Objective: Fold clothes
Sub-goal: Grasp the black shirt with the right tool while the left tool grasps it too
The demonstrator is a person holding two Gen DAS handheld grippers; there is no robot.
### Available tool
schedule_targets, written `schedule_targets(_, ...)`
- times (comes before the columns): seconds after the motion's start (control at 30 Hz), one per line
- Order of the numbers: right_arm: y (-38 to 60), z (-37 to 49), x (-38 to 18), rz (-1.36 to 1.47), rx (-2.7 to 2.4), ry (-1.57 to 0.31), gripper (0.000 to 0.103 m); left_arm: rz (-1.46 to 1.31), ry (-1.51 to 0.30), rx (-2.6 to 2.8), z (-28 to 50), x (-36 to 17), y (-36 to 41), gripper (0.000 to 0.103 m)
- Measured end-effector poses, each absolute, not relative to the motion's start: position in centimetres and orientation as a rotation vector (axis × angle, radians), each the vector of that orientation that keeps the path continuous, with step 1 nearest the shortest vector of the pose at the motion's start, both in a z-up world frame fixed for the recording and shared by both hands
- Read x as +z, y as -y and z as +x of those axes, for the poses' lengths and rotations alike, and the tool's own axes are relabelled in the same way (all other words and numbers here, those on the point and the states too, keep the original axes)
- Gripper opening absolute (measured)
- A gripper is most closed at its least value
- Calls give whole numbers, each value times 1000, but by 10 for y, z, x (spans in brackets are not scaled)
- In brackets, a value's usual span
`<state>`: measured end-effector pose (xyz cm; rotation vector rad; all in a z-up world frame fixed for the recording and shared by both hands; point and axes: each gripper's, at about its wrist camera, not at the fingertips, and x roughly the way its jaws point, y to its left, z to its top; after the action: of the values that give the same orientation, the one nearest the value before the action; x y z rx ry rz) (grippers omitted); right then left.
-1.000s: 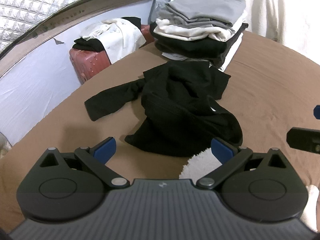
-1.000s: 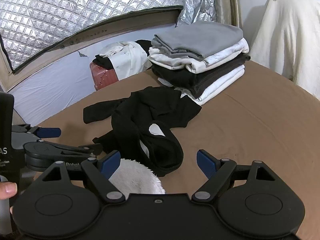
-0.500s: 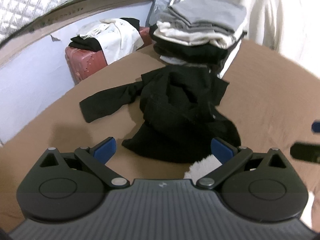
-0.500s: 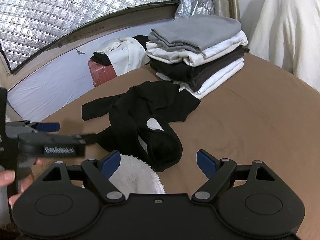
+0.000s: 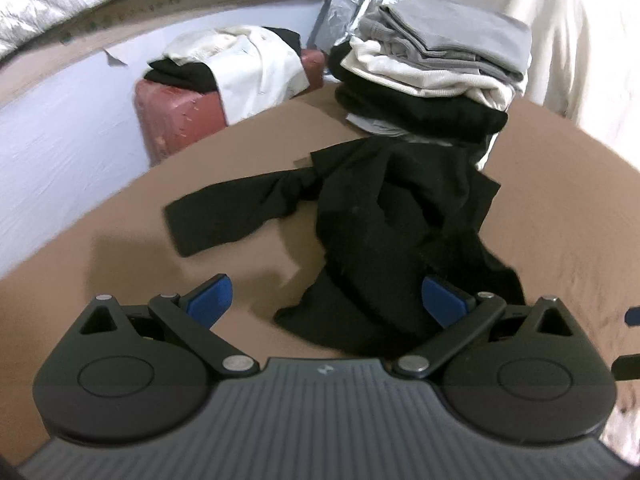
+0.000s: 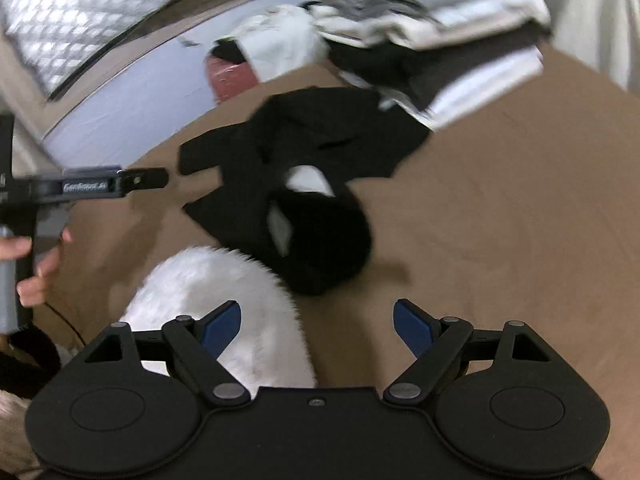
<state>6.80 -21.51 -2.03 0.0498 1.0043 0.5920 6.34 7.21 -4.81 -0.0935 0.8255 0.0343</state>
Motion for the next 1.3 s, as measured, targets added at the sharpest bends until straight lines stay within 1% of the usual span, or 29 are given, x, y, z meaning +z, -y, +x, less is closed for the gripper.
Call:
schedule_targets(0.1,227,92,-27,139,574,-1016,87,-177,-902,13,93,-73,-77,103)
schedule_targets(0.2,226,119,-46,272,600,-1018,87,-261,-977,-1,122,-97,-83,103)
schedule_targets(0.3,215,135,-65,366,711,-1069,87,-309,-987,5,137,-110,-90,102)
schedule_targets(0.4,196,143,-75,330,770,-1067,87,-385,-993,-38,150,-125,-98,100)
schedule_targets(0.57,164,169,-103,247,715,-1051,87,-628,-1058,-121,178,-173,-114,97)
schedule_targets(0.63,153,181,-123,255,710,-1071,88,-604,-1059,-205,183,-175,-107,77)
schedule_targets(0.67,149,183,-131,269,725,-1078,89,-611,-1068,-246,185,-175,-105,63)
schedule_targets(0.7,146,181,-132,284,757,-1054,88,-643,-1086,-279,186,-176,-104,51)
schedule_targets(0.73,144,179,-134,299,789,-1030,80,-665,-1092,-299,186,-176,-103,42)
schedule_targets(0.77,142,177,-135,317,814,-1010,55,-688,-1093,-314,185,-175,-103,33)
schedule_targets(0.8,141,177,-136,349,805,-1021,45,-709,-1091,-327,184,-175,-102,29)
schedule_targets(0.83,142,177,-136,376,772,-1032,35,-723,-1081,-339,183,-173,-101,28)
schedule_targets(0.87,143,175,-131,381,754,-1025,28,-732,-1070,-351,181,-170,-99,27)
schedule_targets(0.93,147,167,-117,381,718,-1001,22,-725,-1039,-380,178,-159,-91,26)
schedule_targets(0.97,151,160,-107,377,699,-975,22,-704,-1015,-398,175,-149,-84,25)
schedule_targets(1.1,175,128,-57,338,641,-839,21,-597,-911,-479,165,-99,-48,24)
schedule_targets(1.2,200,106,-20,358,613,-752,20,-525,-830,-550,156,-59,-17,24)
schedule_targets(1.3,226,71,17,372,599,-655,20,-548,-791,-631,147,-34,6,24)
